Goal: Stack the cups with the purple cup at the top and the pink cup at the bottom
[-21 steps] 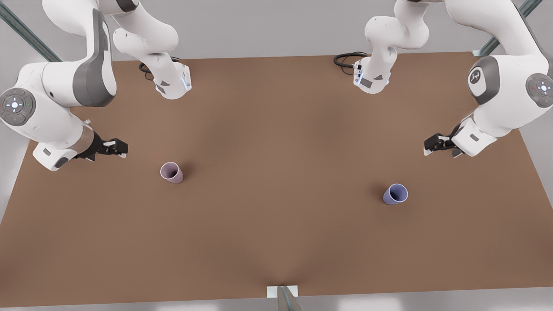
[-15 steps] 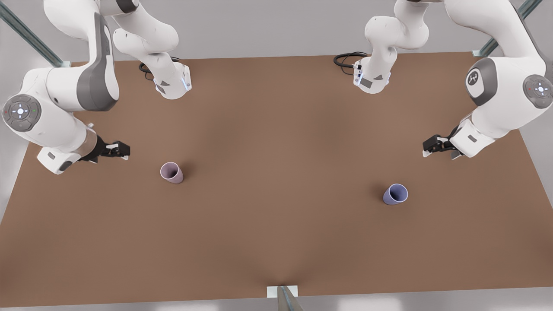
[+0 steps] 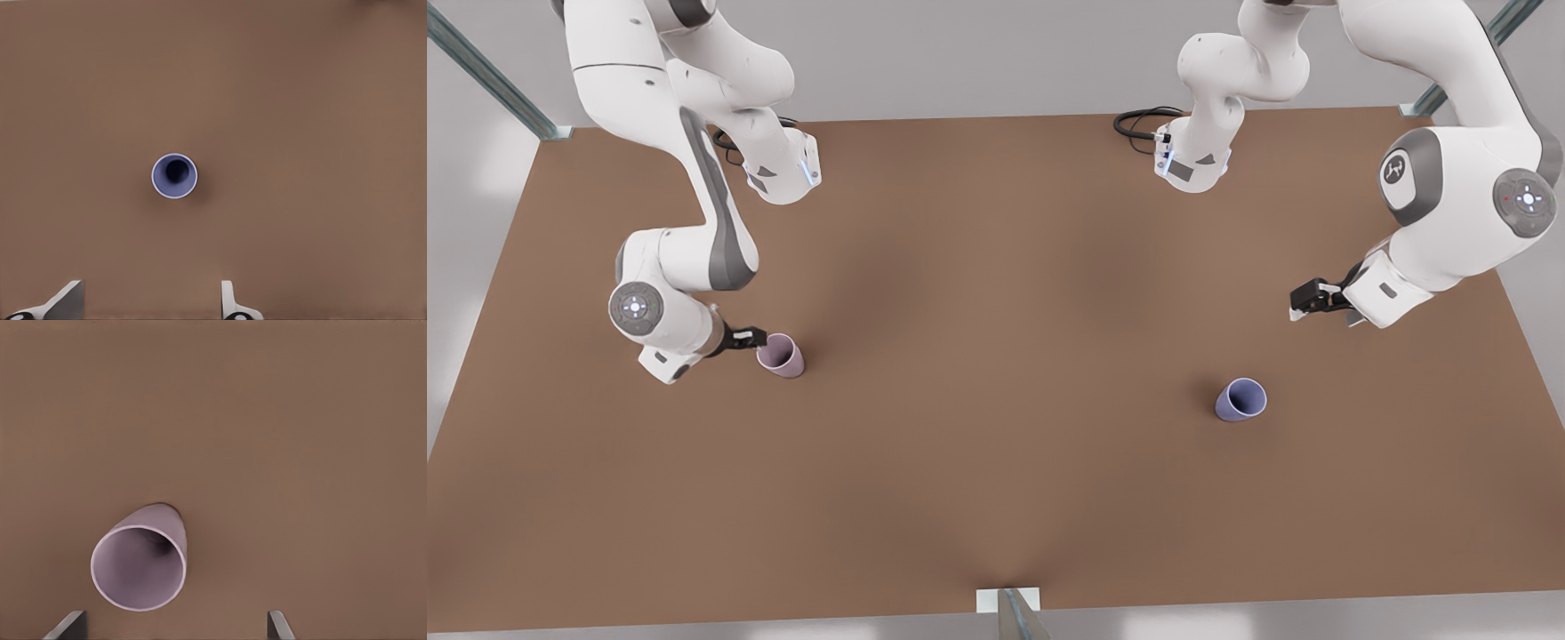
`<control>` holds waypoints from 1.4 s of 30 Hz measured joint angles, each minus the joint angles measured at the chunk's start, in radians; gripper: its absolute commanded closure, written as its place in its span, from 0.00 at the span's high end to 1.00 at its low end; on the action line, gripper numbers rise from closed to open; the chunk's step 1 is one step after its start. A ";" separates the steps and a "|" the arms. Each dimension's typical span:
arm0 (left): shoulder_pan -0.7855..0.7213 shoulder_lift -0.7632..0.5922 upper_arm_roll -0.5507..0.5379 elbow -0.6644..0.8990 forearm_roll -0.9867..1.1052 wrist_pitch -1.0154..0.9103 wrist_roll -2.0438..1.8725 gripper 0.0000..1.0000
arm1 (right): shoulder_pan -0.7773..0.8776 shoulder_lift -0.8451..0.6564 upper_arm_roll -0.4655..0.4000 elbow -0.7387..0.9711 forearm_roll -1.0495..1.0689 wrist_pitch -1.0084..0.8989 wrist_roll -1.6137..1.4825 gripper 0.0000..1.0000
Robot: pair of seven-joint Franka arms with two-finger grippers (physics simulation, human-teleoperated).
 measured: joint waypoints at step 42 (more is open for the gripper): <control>0.003 0.028 0.001 0.000 0.005 -0.019 0.013 1.00 | 0.004 0.098 -0.004 -0.195 0.099 0.292 0.033 0.21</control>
